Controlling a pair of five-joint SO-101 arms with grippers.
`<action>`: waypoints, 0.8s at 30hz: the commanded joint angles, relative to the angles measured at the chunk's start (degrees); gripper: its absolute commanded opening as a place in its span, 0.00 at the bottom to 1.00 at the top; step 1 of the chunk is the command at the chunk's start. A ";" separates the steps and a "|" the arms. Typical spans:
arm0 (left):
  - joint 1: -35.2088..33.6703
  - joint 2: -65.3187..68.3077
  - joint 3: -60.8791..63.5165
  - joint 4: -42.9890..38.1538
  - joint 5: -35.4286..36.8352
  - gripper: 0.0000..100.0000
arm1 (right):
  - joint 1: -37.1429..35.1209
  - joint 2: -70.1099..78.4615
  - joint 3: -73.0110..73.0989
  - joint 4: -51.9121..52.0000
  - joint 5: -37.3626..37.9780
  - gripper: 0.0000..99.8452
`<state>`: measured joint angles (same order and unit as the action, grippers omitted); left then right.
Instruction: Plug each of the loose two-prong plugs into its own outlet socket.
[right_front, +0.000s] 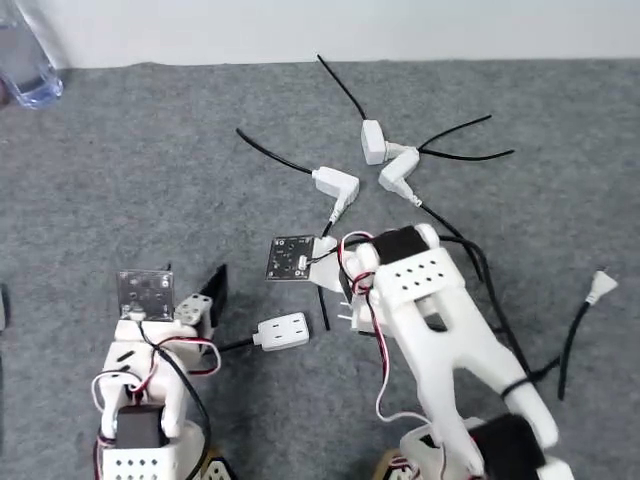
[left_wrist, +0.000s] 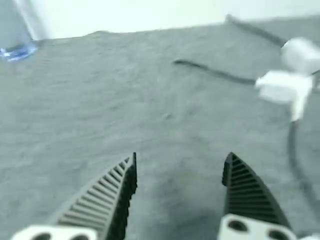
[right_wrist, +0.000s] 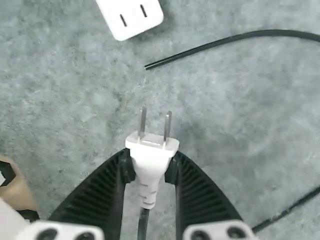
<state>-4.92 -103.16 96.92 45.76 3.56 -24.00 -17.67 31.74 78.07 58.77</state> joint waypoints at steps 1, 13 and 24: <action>5.45 -1.05 -0.57 -2.37 8.44 0.26 | -1.01 -6.37 -1.49 2.42 -0.88 0.01; 7.38 -1.05 -0.57 -6.59 29.45 0.27 | -9.80 -16.04 -5.71 3.47 -10.90 0.01; 14.59 -1.05 -0.57 -10.55 55.21 0.27 | -10.24 -16.66 -5.89 -0.31 -14.77 0.01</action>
<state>6.15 -103.16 96.92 34.59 56.48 -33.49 -32.18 29.27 79.65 44.97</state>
